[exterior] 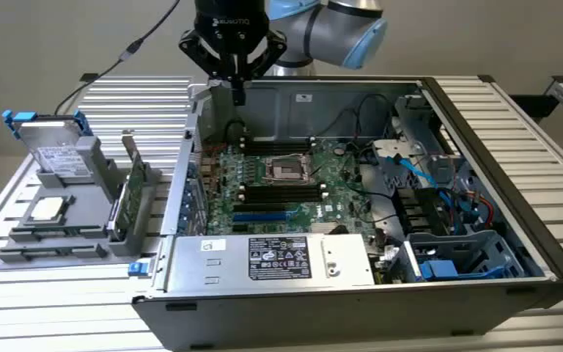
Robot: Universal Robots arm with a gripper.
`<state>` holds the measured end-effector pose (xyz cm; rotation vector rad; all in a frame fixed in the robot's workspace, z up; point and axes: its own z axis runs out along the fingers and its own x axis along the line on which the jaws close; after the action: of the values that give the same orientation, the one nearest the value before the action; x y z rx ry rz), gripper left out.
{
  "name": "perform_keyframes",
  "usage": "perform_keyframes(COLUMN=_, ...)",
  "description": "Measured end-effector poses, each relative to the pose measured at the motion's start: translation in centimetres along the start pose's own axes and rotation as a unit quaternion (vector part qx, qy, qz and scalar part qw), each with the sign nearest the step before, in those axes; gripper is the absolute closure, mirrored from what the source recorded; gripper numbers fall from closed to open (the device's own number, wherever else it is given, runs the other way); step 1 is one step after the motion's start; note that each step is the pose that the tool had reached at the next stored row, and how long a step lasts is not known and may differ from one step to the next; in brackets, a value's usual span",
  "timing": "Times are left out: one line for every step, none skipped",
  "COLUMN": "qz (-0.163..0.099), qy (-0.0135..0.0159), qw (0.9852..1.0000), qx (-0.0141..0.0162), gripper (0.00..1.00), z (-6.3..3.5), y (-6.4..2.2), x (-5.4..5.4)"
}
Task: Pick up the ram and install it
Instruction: 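Reach for the ram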
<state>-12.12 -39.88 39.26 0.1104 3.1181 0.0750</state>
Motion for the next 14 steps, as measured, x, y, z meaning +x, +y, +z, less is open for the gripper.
perform_keyframes(qz=0.000, qy=0.0000, qw=1.0000, qx=0.0000, gripper=0.90, z=0.00, y=0.00, x=0.0)
perform_keyframes(qz=0.000, qy=0.0000, qw=1.0000, qx=0.0000, gripper=0.90, z=0.00, y=0.00, x=0.0)
perform_keyframes(qz=0.000, qy=0.0000, qw=1.0000, qx=0.0000, gripper=0.90, z=0.00, y=0.00, x=0.0)
perform_keyframes(qz=0.000, qy=0.0000, qw=1.0000, qx=0.0000, gripper=0.90, z=0.00, y=0.00, x=0.0)
perform_keyframes(qz=0.000, qy=0.0000, qw=1.0000, qx=0.0000, gripper=0.90, z=0.00, y=0.00, x=0.0)
perform_keyframes(qz=0.000, qy=0.0000, qw=1.0000, qx=0.0000, gripper=0.90, z=0.00, y=0.00, x=0.0)
perform_keyframes(qz=0.000, qy=0.0000, qw=1.0000, qx=0.0000, gripper=0.90, z=0.00, y=0.00, x=0.0)
perform_keyframes(qz=0.000, qy=0.0006, qw=1.0000, qx=0.0001, gripper=0.90, z=-0.01, y=-0.01, x=0.2)
perform_keyframes(qz=0.000, qy=0.0016, qw=1.0000, qx=0.0003, gripper=0.90, z=-0.01, y=-0.04, x=0.6)
perform_keyframes(qz=0.000, qy=0.0017, qw=1.0000, qx=0.0002, gripper=0.90, z=0.02, y=-0.08, x=1.1)
perform_keyframes(qz=0.000, qy=0.0020, qw=1.0000, qx=0.0002, gripper=0.90, z=0.04, y=-0.11, x=1.5)
perform_keyframes(qz=0.000, qy=0.0023, qw=1.0000, qx=0.0002, gripper=0.90, z=0.06, y=-0.14, x=2.0)
perform_keyframes(qz=0.000, qy=0.0028, qw=1.0000, qx=0.0002, gripper=0.90, z=0.08, y=-0.18, x=2.4)
perform_keyframes(qz=0.000, qy=0.0040, qw=1.0000, qx=0.0003, gripper=0.90, z=0.11, y=-0.21, x=2.9)
